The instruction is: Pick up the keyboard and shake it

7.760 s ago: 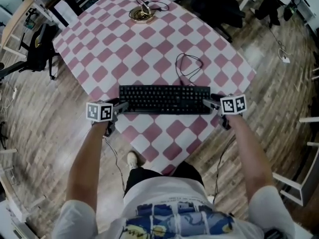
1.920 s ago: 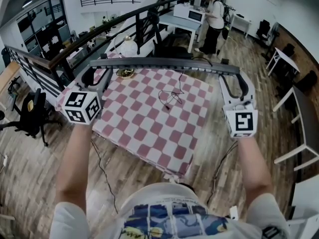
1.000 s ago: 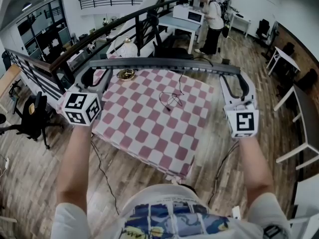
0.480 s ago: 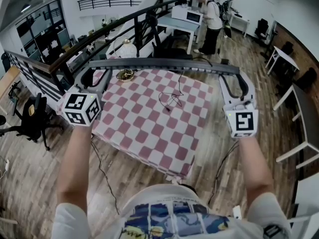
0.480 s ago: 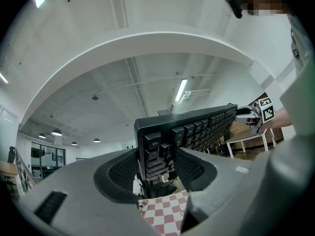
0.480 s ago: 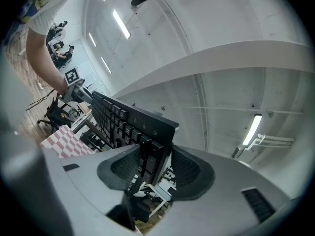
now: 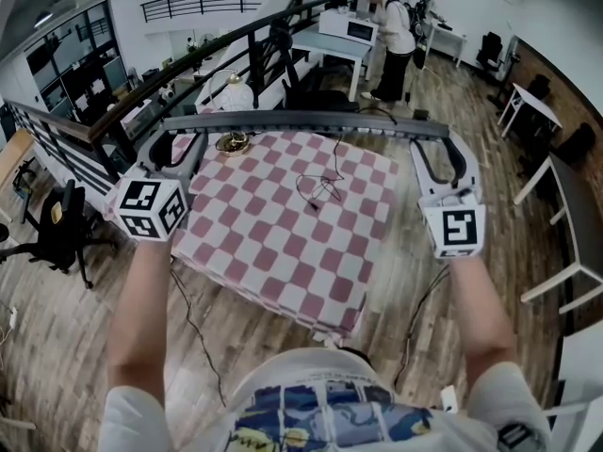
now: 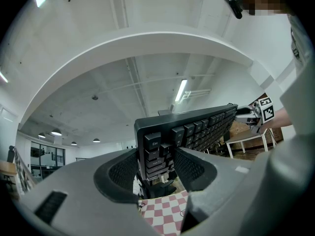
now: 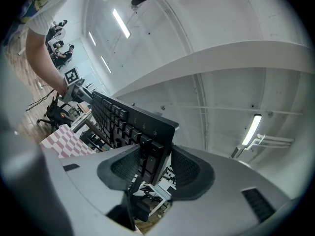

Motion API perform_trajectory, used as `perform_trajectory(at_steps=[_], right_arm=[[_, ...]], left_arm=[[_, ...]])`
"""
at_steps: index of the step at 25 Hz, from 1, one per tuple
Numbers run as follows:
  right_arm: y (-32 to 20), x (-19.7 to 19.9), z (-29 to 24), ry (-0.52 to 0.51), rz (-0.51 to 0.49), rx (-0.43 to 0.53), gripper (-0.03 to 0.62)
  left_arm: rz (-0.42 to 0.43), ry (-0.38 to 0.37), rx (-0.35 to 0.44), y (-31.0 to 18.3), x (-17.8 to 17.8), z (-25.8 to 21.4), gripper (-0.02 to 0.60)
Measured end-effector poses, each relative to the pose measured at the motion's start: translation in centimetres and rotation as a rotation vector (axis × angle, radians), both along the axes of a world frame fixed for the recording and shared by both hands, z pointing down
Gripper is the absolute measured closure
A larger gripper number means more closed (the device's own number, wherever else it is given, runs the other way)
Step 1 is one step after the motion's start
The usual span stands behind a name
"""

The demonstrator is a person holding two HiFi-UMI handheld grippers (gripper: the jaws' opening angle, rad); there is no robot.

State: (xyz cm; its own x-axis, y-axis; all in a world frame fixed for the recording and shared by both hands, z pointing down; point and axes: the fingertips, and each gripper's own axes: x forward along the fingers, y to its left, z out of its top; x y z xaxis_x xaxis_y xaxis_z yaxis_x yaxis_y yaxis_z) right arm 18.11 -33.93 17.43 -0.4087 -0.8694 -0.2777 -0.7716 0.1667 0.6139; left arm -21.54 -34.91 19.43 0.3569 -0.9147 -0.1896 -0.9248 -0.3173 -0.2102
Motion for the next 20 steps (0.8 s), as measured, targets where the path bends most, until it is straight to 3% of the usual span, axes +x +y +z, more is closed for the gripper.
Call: perform_trajectory(at_steps=[20], right_arm=[[-0.64, -0.15, 0.42, -0.005, -0.002, -0.010, 0.404]], left_arm=[[0.004, 0.013, -0.011, -0.65, -0.12, 0.83, 0.362]])
